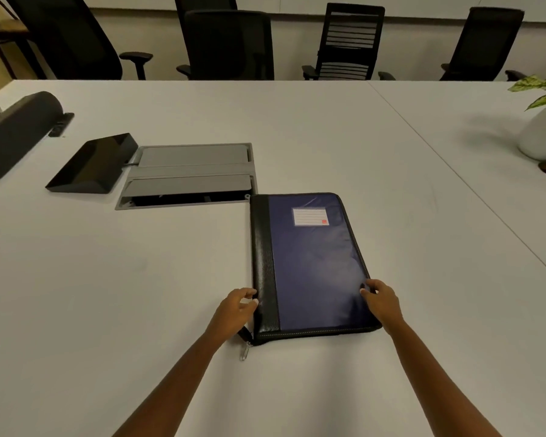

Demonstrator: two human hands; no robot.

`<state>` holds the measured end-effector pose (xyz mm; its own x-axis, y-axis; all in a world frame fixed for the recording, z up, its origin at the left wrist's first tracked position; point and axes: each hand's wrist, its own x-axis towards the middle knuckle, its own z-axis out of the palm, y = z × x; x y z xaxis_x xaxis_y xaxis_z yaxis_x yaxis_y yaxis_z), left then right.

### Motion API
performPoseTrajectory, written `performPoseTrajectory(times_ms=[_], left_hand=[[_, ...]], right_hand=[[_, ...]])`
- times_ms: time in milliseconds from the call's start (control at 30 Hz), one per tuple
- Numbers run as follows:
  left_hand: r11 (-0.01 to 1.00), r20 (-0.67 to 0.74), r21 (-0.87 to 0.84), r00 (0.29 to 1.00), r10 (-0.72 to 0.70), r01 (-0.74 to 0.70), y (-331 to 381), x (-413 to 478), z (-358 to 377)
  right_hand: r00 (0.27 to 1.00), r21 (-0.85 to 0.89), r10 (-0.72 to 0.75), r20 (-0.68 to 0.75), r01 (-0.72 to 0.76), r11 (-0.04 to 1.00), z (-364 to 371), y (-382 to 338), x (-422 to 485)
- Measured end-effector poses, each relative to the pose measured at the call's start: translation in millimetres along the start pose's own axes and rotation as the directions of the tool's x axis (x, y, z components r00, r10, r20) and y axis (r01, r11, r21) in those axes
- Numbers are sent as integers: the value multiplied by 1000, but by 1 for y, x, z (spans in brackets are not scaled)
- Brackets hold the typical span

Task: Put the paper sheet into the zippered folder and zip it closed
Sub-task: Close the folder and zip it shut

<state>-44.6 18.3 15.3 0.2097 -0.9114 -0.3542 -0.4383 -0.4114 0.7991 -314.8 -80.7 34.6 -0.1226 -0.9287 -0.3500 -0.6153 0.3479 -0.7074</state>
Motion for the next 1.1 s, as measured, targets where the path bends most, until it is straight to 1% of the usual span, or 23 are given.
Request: performPoseTrajectory(times_ms=[100,167,267,367,433,500,600,733,833,933,1100], left_hand=[[997,46,-43,997,67,-65,-19,-14,-3],[995,59,-37,994,96,-94,-30,-24,-3],[980,104,83,980,169,-178,-43,-35,-5],[930,151,229,954,259,-289,-50,-38,-8],[887,135,286,931,338,-364,-54,-38,-8],[854,94,327,913,397,-405,-56,-37,-8],[863,26,339,921,389,-375,-57,-35,-7],[888,-19,329,938,347,-322,-60,-32,-2],[909,-42,291,946,323,-297,-63,-33,1],[932,-51,240,955,292,-272,-64,-33,1],[949,-46,197,964,260,-247,-65,-33,-1]], right_hand=[[997,-77,-64,-35,61,995,16,6,-13],[993,-127,-102,-62,93,988,28,11,-22],[984,-151,-155,-86,141,978,45,13,-35],[972,-189,-223,-78,205,960,63,13,-47],[964,-195,-254,-79,235,952,76,12,-57],[955,-192,-286,-83,266,945,90,12,-67],[934,-170,-342,-103,322,931,111,13,-84],[914,-130,-384,-133,368,921,137,14,-110],[888,-177,-443,-123,420,890,154,15,-127],[865,-234,-496,-82,467,853,167,15,-140],[869,-319,-487,-86,439,840,177,9,-149]])
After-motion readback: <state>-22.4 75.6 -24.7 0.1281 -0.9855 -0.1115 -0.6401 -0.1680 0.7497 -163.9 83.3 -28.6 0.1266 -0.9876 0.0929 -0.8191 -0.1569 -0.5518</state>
